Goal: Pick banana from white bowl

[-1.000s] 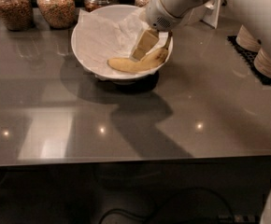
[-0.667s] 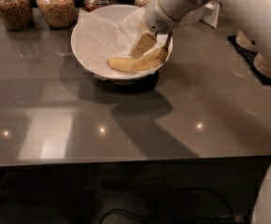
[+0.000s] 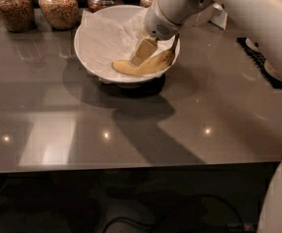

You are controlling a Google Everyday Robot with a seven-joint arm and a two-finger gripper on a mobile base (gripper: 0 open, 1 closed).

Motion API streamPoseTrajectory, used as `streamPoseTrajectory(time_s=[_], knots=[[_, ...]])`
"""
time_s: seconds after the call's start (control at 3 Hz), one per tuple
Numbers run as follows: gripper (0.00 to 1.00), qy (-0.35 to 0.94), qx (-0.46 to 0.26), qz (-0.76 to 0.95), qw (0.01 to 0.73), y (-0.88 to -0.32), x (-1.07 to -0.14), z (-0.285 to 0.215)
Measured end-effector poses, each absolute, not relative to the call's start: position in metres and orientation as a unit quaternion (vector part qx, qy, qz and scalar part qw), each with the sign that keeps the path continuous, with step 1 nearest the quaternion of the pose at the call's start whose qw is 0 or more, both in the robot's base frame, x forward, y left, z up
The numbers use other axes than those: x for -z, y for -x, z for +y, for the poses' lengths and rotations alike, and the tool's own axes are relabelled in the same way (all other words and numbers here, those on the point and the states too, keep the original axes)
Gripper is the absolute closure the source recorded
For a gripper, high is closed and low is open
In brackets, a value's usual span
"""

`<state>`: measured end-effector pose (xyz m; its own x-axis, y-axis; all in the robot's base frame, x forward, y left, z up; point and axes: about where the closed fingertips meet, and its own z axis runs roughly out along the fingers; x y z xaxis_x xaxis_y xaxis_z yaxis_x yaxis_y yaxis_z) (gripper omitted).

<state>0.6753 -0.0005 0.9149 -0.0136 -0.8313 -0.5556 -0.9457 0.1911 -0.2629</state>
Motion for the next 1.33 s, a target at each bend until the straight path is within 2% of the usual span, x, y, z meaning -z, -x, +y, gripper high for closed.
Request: streamPoseTrajectory(time_s=[0.33, 1.33], knots=[[0.33, 0.630, -0.098, 0.711, 0.296, -0.668, -0.909, 0.005], [0.35, 0.599, -0.070, 0.755, 0.258, -0.686, -0.876, -0.024]])
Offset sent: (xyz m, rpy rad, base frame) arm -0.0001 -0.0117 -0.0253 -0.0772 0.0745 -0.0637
